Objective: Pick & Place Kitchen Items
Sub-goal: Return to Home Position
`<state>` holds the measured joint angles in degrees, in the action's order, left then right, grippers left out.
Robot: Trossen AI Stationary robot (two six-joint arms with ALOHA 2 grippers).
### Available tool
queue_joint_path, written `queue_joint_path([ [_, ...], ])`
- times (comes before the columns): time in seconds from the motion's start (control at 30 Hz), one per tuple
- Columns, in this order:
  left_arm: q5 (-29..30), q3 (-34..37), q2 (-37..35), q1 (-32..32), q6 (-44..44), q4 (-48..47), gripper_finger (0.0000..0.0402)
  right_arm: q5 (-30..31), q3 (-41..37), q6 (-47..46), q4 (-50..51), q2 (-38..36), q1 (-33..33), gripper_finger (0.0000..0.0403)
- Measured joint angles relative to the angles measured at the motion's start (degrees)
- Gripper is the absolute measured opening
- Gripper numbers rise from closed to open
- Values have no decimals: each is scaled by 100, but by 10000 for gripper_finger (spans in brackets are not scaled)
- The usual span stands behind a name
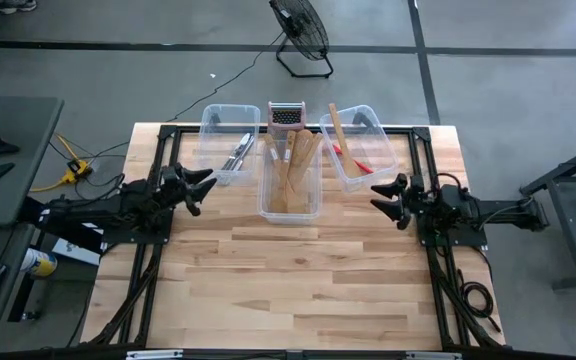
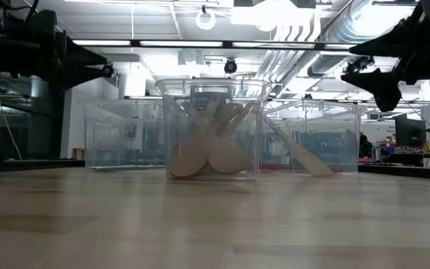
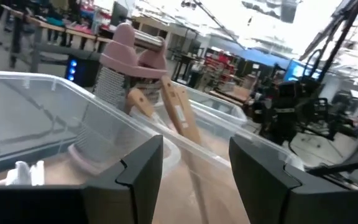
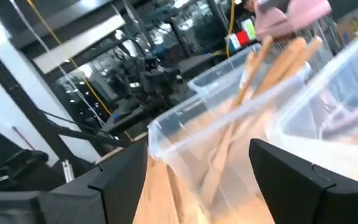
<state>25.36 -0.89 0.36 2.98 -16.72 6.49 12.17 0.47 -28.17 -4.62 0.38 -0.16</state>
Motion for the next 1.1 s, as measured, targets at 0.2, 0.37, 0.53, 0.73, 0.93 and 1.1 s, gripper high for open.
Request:
queue_joint_path([
  [0.2,267,4,4,0,-285,-276,184,-32,-2,-394,103,4,1,275],
  [0.37,285,-37,4,0,-303,-357,184,88,-4,80,112,4,0,275],
  [0.53,285,-37,4,0,-296,-354,184,143,-4,662,33,14,1,275],
  [0.73,256,-37,4,0,641,-312,184,-581,-7,1718,-43,15,2,275],
  [0.93,221,-37,3,0,1315,-134,184,-859,-9,1878,259,15,1,275],
  [1.1,34,-35,2,0,1630,55,184,-1216,-11,2094,291,15,0,275],
])
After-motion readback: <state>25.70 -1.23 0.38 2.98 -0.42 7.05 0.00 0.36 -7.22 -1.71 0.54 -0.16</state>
